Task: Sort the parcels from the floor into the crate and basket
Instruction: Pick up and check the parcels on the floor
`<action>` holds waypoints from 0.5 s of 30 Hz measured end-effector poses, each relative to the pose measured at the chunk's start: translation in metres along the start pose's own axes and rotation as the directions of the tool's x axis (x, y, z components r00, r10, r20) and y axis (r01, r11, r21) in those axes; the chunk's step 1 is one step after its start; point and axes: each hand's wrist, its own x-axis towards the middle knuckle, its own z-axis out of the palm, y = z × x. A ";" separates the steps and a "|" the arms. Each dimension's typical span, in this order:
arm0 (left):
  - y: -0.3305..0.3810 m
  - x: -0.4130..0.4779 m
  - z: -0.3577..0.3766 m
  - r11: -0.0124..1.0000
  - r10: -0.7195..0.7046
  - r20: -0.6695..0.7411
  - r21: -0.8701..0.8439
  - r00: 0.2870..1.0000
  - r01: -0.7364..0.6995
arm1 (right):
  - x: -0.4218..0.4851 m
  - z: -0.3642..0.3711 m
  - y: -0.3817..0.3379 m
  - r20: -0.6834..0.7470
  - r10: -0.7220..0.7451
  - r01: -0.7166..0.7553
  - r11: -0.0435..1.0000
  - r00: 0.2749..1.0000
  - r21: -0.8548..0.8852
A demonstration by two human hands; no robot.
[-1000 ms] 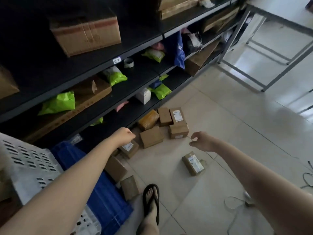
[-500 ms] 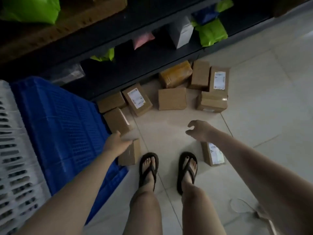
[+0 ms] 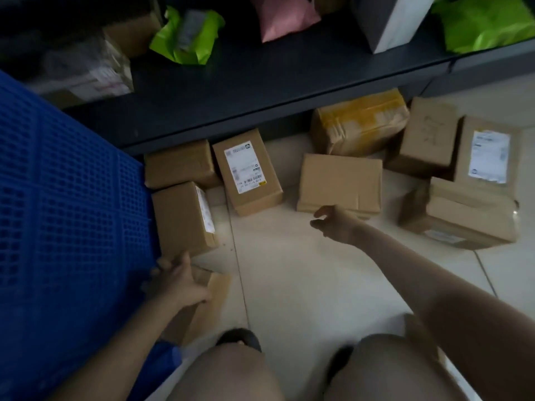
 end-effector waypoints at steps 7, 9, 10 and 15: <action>0.064 -0.020 -0.134 0.723 0.611 0.107 -0.481 0.784 -0.497 | 0.029 -0.032 -0.028 0.070 -0.166 0.130 0.924 0.984 0.360; 0.077 -0.031 -0.151 0.529 0.725 0.039 -0.670 0.687 -0.520 | 0.016 -0.051 -0.021 0.213 -0.131 -0.001 0.849 0.968 0.529; 0.082 -0.029 -0.152 0.431 0.751 -0.008 -0.751 0.660 -0.500 | 0.009 -0.059 -0.017 0.294 -0.139 -0.058 0.817 0.946 0.574; 0.111 0.005 -0.135 -0.046 0.786 -0.280 -0.916 0.551 -0.399 | -0.008 -0.083 0.008 0.434 -0.215 -0.169 0.705 0.875 0.689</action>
